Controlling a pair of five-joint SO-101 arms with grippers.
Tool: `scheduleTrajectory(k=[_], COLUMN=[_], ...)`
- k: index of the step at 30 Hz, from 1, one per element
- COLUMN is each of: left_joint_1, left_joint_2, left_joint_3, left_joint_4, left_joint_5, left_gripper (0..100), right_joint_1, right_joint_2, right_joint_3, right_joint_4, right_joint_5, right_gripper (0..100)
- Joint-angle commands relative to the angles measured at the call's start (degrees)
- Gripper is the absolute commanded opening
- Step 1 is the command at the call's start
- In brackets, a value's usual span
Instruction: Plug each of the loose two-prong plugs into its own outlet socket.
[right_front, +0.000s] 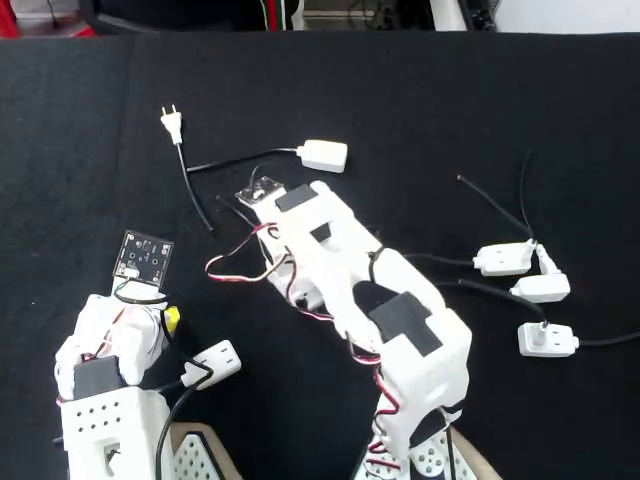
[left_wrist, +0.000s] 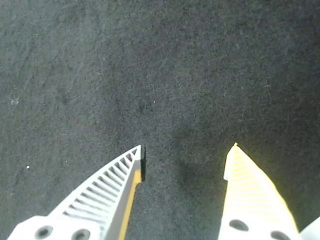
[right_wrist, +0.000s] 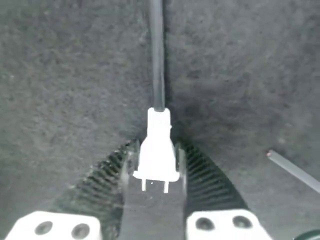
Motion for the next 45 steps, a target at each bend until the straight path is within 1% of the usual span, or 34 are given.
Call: scheduleTrajectory(k=[1,3,6,8,10,16,20,22,24,27,31,35,39,40,43,45], left_joint_1=[-0.3,-0.3,-0.3,-0.3,-0.3,-0.3,-0.3,-0.3,-0.3,-0.3,-0.3,-0.2,1.5,2.0,2.3,2.3], left_joint_2=[-0.5,-0.5,-0.5,-0.5,-0.5,-0.5,-0.5,-0.5,-0.5,-0.5,-0.5,-0.5,-0.5,-0.5,-0.5,-0.5], left_joint_3=[-0.3,-0.3,-0.3,-0.3,-0.3,-0.3,-0.3,-0.3,-0.3,-0.3,-0.3,-0.3,-0.1,0.0,0.2,0.2], left_joint_4=[0.2,0.2,0.2,0.2,0.2,0.2,0.2,0.2,0.2,0.2,0.3,0.3,0.3,0.3,0.3,0.3], left_joint_5=[-0.4,-0.4,-0.4,-0.4,-0.4,-0.4,-0.4,-0.4,-0.4,-0.4,-0.4,-0.4,-0.4,-0.4,-0.4,-0.4], left_gripper=[27,27,27,27,27,27,27,27,27,27,27,27,27,27,27,27], right_joint_1=[-1.1,-1.1,-1.1,-1.0,-0.9,3.1,3.3,2.5,0.4,-1.8,-2.7,-4.0,-3.8,-3.8,-3.3,-2.5], right_joint_2=[0.2,0.2,0.2,0.1,-0.7,-6.7,-4.7,-2.2,0.6,3.3,4.4,4.4,4.1,4.1,3.7,1.5], right_joint_3=[-3.5,-5.3,-7.3,-8.2,-8.7,-6.7,-1.8,-0.3,0.0,0.2,0.2,0.3,-0.3,-1.0,-4.1,-4.6], right_joint_4=[3.4,6.1,8.4,9.3,10.5,9.8,3.4,0.5,0.5,0.2,0.3,0.4,1.3,2.2,6.7,7.6], right_joint_5=[-0.4,-0.2,-0.2,-0.2,-0.1,0.1,1.9,1.8,1.8,-0.4,-0.7,-2.7,-2.5,-2.2,-1.8,-1.8], right_gripper=[8.1,13.7,26.0,31.2,30.2,20.5,20.1,20.0,19.9,19.9,19.8,19.7,13.4,13.2,19.6,24.4])
